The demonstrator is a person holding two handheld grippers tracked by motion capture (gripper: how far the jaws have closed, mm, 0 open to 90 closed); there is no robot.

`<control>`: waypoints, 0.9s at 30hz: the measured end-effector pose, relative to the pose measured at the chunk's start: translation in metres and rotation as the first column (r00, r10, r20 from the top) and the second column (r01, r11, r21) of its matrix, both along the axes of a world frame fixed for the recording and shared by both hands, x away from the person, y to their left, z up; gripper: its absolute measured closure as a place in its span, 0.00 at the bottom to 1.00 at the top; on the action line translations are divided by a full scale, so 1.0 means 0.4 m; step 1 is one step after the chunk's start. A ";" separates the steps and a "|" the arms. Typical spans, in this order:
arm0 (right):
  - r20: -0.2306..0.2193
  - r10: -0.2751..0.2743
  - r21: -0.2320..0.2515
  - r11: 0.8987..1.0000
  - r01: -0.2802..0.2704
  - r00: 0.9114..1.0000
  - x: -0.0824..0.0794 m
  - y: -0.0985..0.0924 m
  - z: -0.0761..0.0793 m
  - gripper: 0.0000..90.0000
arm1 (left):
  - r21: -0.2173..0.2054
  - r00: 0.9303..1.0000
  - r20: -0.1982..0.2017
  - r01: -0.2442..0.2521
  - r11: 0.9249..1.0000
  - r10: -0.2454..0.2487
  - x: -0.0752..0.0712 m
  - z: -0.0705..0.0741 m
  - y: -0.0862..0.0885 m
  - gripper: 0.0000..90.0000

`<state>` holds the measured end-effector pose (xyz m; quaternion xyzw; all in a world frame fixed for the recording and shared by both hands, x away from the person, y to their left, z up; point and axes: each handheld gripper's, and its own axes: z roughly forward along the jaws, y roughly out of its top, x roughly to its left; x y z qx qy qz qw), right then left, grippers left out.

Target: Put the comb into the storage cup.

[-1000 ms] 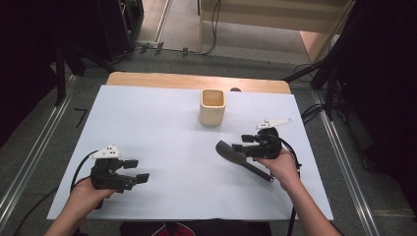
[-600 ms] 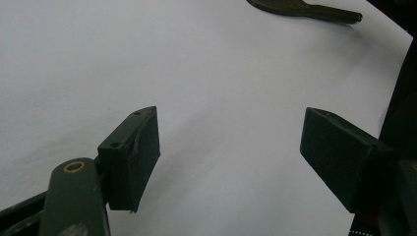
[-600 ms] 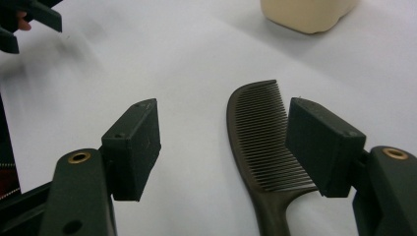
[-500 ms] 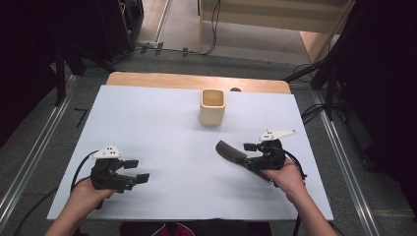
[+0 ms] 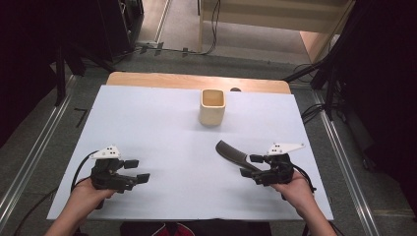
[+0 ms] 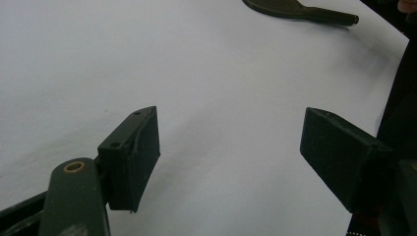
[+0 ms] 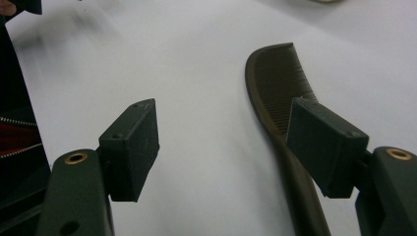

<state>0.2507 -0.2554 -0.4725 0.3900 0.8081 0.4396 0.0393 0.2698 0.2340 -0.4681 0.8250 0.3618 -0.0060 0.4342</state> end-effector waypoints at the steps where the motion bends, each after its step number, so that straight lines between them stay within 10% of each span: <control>1: 0.000 0.000 0.000 1.000 0.000 1.000 0.000 0.000 0.000 0.29 | -0.001 1.000 0.001 0.000 1.000 0.000 0.000 0.000 0.000 0.27; 27: 0.008 -0.019 -0.023 1.000 0.019 1.000 0.002 -0.027 -0.011 0.28 | -0.002 1.000 -0.001 0.005 1.000 -0.005 0.000 0.000 -0.003 0.27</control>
